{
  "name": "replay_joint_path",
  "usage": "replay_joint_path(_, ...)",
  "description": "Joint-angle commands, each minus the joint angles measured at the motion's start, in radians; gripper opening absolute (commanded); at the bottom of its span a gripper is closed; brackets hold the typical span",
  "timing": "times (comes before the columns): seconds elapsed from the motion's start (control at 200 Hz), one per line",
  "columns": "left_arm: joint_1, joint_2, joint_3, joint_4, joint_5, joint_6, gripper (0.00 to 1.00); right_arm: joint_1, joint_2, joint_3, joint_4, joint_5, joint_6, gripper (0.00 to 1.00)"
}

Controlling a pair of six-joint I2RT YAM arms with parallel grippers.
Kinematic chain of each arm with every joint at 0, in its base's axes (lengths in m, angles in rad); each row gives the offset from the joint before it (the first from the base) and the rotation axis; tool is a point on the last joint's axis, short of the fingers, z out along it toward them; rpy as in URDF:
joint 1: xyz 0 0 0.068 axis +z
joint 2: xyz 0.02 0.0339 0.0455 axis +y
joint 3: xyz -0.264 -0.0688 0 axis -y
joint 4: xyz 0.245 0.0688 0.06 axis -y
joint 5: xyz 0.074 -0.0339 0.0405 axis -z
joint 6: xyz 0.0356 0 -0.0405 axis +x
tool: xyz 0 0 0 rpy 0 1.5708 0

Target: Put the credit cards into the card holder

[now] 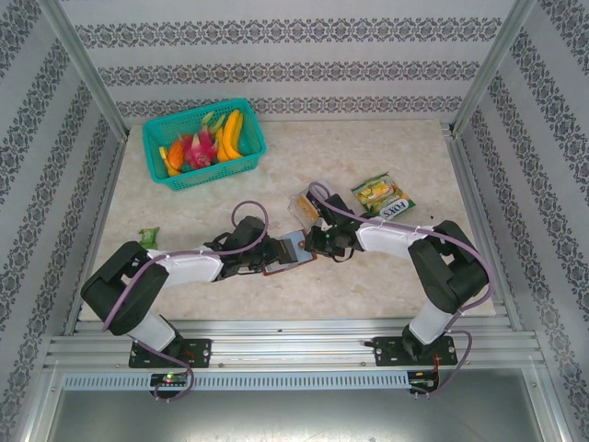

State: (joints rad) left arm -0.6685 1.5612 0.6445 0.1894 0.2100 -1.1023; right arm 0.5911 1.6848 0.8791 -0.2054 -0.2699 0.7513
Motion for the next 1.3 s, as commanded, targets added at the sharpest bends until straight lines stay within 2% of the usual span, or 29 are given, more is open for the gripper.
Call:
replay_joint_path(0.0,-0.016,0.041,0.046,-0.005,0.026,0.032,0.24,-0.004,0.021,-0.011,0.006,-0.01,-0.015,0.23)
replay_joint_path(0.195,-0.019,0.092,0.083,-0.008,0.049,0.037,0.24,-0.002,0.019,-0.014,0.021,-0.023,-0.009,0.23)
replay_joint_path(0.32,-0.019,0.092,0.088,-0.028,0.054,0.045,0.29,-0.002,0.011,-0.019,0.026,-0.02,-0.007,0.23)
replay_joint_path(0.679,-0.02,-0.012,0.075,-0.118,0.005,0.071,0.35,-0.006,-0.014,-0.021,0.017,-0.012,-0.01,0.23)
replay_joint_path(1.294,-0.02,0.144,0.172,-0.177,0.031,0.045,0.36,-0.007,0.013,-0.026,0.035,-0.037,-0.013,0.24)
